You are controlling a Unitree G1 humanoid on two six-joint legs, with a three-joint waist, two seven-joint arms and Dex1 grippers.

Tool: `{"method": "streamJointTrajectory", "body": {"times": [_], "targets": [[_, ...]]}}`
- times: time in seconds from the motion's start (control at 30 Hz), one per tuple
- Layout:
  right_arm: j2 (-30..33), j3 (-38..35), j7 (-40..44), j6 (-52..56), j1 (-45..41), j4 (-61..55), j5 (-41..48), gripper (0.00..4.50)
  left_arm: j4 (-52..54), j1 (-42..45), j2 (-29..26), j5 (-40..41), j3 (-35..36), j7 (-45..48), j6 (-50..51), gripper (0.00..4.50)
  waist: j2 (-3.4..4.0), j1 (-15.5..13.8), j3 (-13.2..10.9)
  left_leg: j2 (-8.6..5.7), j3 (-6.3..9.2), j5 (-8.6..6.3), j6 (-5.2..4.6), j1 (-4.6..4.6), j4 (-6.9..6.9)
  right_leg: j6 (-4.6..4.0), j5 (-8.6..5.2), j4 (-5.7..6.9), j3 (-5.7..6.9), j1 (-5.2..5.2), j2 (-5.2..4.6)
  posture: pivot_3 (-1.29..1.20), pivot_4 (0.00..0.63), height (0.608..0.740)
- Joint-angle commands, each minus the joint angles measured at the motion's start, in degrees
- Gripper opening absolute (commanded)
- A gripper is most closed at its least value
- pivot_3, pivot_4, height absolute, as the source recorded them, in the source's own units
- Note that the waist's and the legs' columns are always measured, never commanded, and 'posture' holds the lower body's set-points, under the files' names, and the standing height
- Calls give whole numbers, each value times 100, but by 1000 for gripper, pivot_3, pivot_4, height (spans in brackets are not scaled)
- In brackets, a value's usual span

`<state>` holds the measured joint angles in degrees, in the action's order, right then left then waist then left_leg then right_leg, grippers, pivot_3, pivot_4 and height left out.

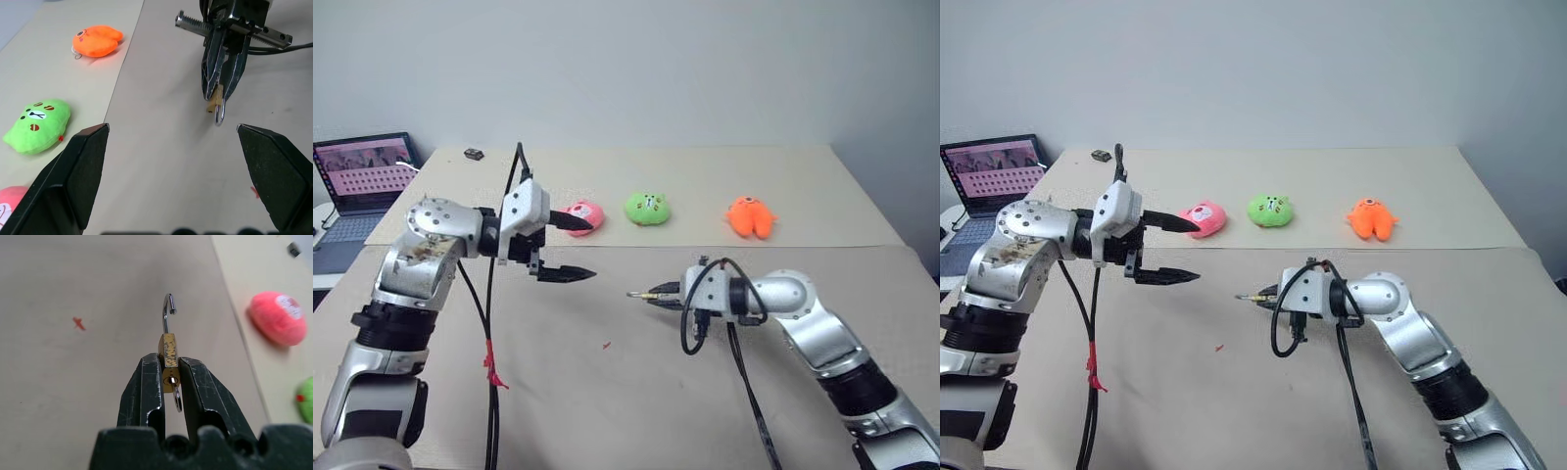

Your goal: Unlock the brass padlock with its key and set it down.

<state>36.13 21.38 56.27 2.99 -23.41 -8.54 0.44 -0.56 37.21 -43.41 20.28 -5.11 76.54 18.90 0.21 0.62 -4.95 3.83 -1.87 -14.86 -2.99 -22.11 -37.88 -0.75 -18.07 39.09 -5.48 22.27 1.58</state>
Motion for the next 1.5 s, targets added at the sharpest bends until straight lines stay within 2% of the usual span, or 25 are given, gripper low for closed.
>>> {"method": "streamJointTrajectory", "body": {"times": [0.03, 0.2, 0.23, 0.3, 0.47, 0.53, 0.57, 0.7, 0.87, 0.97, 1.03, 1.07, 1.1, 1.17, 1.23, 1.33, 1.4, 1.5], "targets": [[-168, 120, -173, -890, -250, 462, -442, 153, 313, -60, -49, -35, 127, -145, -169, 4458, 0, 1, -1, -1, -1, 0, 0, 0, -1, 0, 0, 1, 0, 0, -1, 0, 150, 650], [-360, 499, -1356, -2777, -743, 1790, -1928, 153, 667, -357, -121, 67, 171, -256, -9, 4458, -2, 19, -2, 2, -5, 0, 0, 5, -3, 1, 0, 8, 0, 3, -1, 0, 150, 650], [-350, 557, -1892, -3118, -858, 2022, -2408, 153, 673, -363, -114, 66, 163, -273, 4, 4458, -3, 14, -2, 2, -4, 0, 0, 4, -1, 0, 0, 13, 0, 6, -1, 0, 150, 650], [-362, 554, -2772, -3524, -997, 2374, -3077, 153, 663, -369, -92, 45, 144, -298, -10, 4458, -3, 8, -2, 4, -4, 0, 0, 7, -2, -1, 1, 23, 1, 8, 2, 0, 150, 650], [-249, 622, -3775, -4038, -1028, 2988, -3834, 153, 587, -278, 12, 36, 56, -336, -25, 4458, -5, -4, -1, 0, -4, 0, 2, -6, -11, -6, 3, 44, -2, 23, -1, 0, 150, 650], [-144, 642, -3913, -4155, -918, 3180, -3946, 1124, 525, -218, 83, 31, -4, -320, -45, 4500, -5, -9, -1, -5, -4, -1, 0, -7, -20, -7, 4, 58, -3, 25, -5, 0, 150, 650], [-61, 627, -3931, -4209, -851, 3258, -3948, 1299, 486, -190, 107, 24, -35, -294, -65, 4500, -5, -12, -1, -7, -4, -1, -1, -13, -23, -7, 4, 59, -3, 29, -5, 0, 150, 650], [448, 419, -4039, -4445, -641, 3375, -3903, 2629, 345, -102, 168, -4, -106, -225, -116, 4500, -3, -11, 0, -7, -5, -4, -5, -18, -53, -6, 3, 73, -4, 33, -5, 0, 150, 650], [1558, 55, -4275, -4885, -330, 3823, -3833, 4398, 191, -53, 296, 51, -156, -205, -30, 4500, 1, -59, 3, -9, -5, -19, -30, -20, -100, 26, -22, 92, -2, 22, -6, 0, 150, 650], [2095, -95, -4331, -5152, -237, 4240, -3722, 4457, 176, -164, 351, 56, -221, -254, 155, 4500, -3, -88, 0, -12, -9, -20, -32, -22, -101, 25, -24, 89, -5, 16, -10, 0, 150, 650], [2264, -158, -3890, -5260, -195, 4560, -3252, 4457, 268, -317, 334, 23, -294, -263, 240, 4500, -8, -84, -3, -13, -10, -21, -33, -20, -102, 24, -25, 84, -7, 12, -12, 0, 150, 650], [2226, -287, -3260, -5039, -94, 4591, -2485, 4457, 310, -401, 338, 19, -296, -286, 241, 4500, -8, -74, -2, -12, -14, -22, -35, -19, -103, 23, -25, 82, -8, 11, -12, 0, 150, 650], [2090, -526, -2466, -4385, 59, 4468, -1509, 4457, 322, -461, 366, 29, -270, -336, 235, 4500, -14, -56, -3, -12, -15, -22, -36, -19, -105, 22, -26, 82, -9, 8, -12, 0, 150, 650], [2079, -950, -383, -1428, 638, 3210, 1060, 4457, 333, -577, 403, -9, -220, -532, 293, 4500, -27, -40, -6, -9, -12, -24, -40, -21, -106, 16, -28, 81, -9, -7, -7, 0, 150, 650], [2383, -1144, 561, 179, 1052, 2023, 2410, 4457, 381, -681, 441, -55, -155, -707, 227, 4500, -15, -51, 0, -4, -2, -25, -40, -34, -106, 0, -20, 94, -7, -19, -3, 0, 150, 650], [2291, -1943, 324, 2052, 1064, 833, 4117, 4457, 511, -924, 448, -91, 4, -990, 130, 4500, -5, -45, 4, 13, 1, -27, -43, -21, -97, 5, -22, 98, 2, -17, 5, 0, 150, 650], [2279, -2259, 217, 2609, 1148, 294, 4542, 4457, 657, -1157, 396, -48, 130, -1090, 105, 4500, 8, 11, -2, 13, 12, -40, -66, -50, -73, 3, -23, 73, 1, -16, 6, 0, 150, 650], [2304, -2593, 102, 3064, 1329, -344, 4751, 4457, 930, -1434, 377, 177, 401, -1309, 367, 4500, -1, 15, -8, 5, 24, -41, -68, -38, -64, 4, -23, 61, 2, -30, 1, 0, 150, 650]]}}
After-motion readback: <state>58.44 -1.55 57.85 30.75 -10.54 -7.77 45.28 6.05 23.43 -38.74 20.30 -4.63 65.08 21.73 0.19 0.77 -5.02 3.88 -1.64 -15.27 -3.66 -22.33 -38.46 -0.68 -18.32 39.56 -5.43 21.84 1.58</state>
